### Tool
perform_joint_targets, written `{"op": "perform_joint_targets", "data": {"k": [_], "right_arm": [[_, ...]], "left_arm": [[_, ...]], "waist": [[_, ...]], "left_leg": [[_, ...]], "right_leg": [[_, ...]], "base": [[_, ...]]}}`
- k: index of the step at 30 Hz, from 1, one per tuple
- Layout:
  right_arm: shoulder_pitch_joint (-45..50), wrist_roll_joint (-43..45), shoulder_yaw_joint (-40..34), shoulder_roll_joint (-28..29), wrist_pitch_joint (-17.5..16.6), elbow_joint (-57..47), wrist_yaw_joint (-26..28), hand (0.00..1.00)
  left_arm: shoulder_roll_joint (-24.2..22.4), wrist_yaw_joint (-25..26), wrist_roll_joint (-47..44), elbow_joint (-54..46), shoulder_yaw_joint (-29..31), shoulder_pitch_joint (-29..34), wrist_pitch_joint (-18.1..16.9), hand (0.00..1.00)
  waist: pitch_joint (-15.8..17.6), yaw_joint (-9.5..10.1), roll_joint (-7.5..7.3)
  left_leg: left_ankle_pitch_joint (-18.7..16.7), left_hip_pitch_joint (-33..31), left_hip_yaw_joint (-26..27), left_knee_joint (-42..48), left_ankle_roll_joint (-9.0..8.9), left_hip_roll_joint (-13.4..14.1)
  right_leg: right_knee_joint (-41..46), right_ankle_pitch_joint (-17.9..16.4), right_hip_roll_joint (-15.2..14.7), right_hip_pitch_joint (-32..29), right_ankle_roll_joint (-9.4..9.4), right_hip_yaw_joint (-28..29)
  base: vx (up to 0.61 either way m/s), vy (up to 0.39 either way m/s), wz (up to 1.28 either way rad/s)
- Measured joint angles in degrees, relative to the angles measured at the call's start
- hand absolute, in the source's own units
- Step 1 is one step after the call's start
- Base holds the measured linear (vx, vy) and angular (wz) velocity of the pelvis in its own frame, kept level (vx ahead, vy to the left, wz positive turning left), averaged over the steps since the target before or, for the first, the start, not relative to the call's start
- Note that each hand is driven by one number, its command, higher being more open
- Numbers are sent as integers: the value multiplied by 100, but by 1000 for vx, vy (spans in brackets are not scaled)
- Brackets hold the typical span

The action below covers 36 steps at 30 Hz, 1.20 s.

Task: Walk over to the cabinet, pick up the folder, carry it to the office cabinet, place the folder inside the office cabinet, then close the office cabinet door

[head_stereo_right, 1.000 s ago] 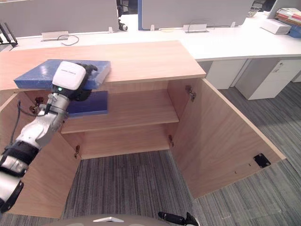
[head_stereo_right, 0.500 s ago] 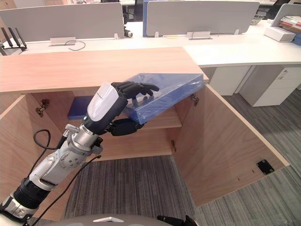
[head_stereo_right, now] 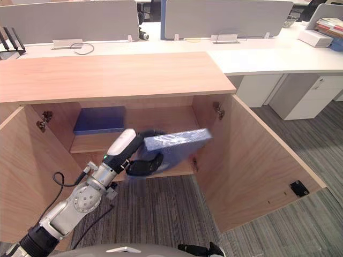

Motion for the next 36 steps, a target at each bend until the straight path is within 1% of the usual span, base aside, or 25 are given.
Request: {"op": "perform_joint_targets", "data": {"k": [1, 4, 8, 11, 13, 14, 17, 19, 22, 23, 25, 26, 28, 31, 33, 36], "right_arm": [[3, 0, 6, 0, 1, 0, -1, 100], [3, -6, 118, 1, 4, 3, -14, 100], [3, -8, 122, -4, 3, 3, -20, 100], [2, -5, 163, -14, 1, 1, -51, 100], [-6, 0, 167, -32, -6, -5, -65, 100], [-20, 5, 230, -59, -8, -9, -81, 100], [-46, 76, 526, -118, -4, -43, -114, 100], [-40, 443, 834, -160, -4, -190, -122, 100], [42, 932, 1202, -158, -45, -1098, -127, 100], [68, 1176, 1293, -136, -134, -1612, -115, 100], [104, 1693, 1294, -112, -418, -2627, -71, 100], [107, 1757, 1289, -112, -452, -2757, -66, 100], [116, 2258, 1202, -116, -761, -3524, 42, 100], [76, 2683, 927, -131, -909, -4128, 142, 100], [61, 2847, 729, -144, -919, -4357, 162, 100], [51, 2931, 482, -270, -939, -4718, 161, 100]], "left_arm": [[21, 0, -2, 2, 2, 98, 73, 0], [-6, 11, -44, -10, 2, 141, 78, 0], [-83, 12, -70, -52, -17, 141, 75, 0], [-185, 12, -84, -53, -48, 140, 70, 0], [-208, 11, -250, -53, -114, 137, 70, 0], [-230, 7, -326, -53, -162, 137, 70, 0], [-297, -17, -603, -53, -187, 123, 70, 0], [-327, -25, -962, -53, -182, 121, 70, 0], [-455, -23, -1423, -134, -58, 113, 77, 0], [-536, -24, -1569, -195, 17, 102, 77, 0], [-719, -34, -1850, -415, 118, 34, 76, 0], [-745, -35, -1867, -452, 139, 30, 75, 0], [-886, -113, -2270, -732, 309, 29, 68, 0], [-1039, -246, -2726, -967, 640, 29, 21, 0], [-1115, -301, -2970, -990, 867, 29, -64, 0], [-1143, -449, -3198, -990, 1165, 32, -72, 0]], "waist": [[3, 13, 2], [8, 80, 3], [9, 105, 7], [22, 112, 45], [32, 112, 79], [26, 117, 101], [15, 151, 119], [18, 166, 113], [11, 171, 111], [10, 158, 110], [7, 154, 107], [6, 153, 104], [-31, 152, 67], [-83, 165, 30], [-119, 161, 21], [-150, 161, 18]], "left_leg": [[-1, -8, -1, 3, -2, 1], [-1, -17, -9, 14, -2, 8], [7, -17, -7, 2, 7, 8], [24, -18, -8, -2, 28, 11], [34, -18, -12, -3, 39, 9], [44, -30, -18, -4, 45, 8], [74, -99, -35, -3, 53, 4], [88, -132, -40, -2, 53, 3], [111, -222, 57, 21, 65, 26], [114, -230, 98, 24, 69, 37], [120, -236, 139, 25, 78, 61], [121, -236, 140, 25, 80, 61], [127, -237, 142, 24, 89, 65], [138, -235, 139, 21, 100, 67], [147, -234, 139, 21, 108, 64], [171, -228, 126, 23, 116, 19]], "right_leg": [[20, -9, 0, -16, 18, 2], [94, -16, 7, -55, 31, 1], [105, -4, 4, -63, 50, 6], [121, -1, 4, -72, 67, 7], [156, -14, 1, -89, 106, 10], [206, -32, -2, -122, 134, 11], [211, -33, -2, -183, 137, 8], [228, -30, -2, -224, 141, 9], [281, 6, 8, -396, 185, 151], [286, 26, 6, -425, 206, 193], [292, 62, 2, -456, 219, 254], [293, 64, 1, -458, 221, 256], [300, 67, 3, -464, 224, 265], [310, 67, 4, -465, 224, 266], [319, 67, 2, -468, 224, 270], [352, 70, 3, -470, 226, 259]], "base": [[-7, -50, 2], [-17, -48, 2], [-50, -27, -1], [-66, -27, -1], [-67, -26, 0], [-48, -21, 1], [-54, -24, 3], [-38, -22, 3], [-23, -6, -16], [-35, 1, -20], [-34, -1, -12], [-36, 3, -4], [-54, -6, -1], [-44, -11, 1], [-24, -5, 0], [-33, -1, 2]]}}
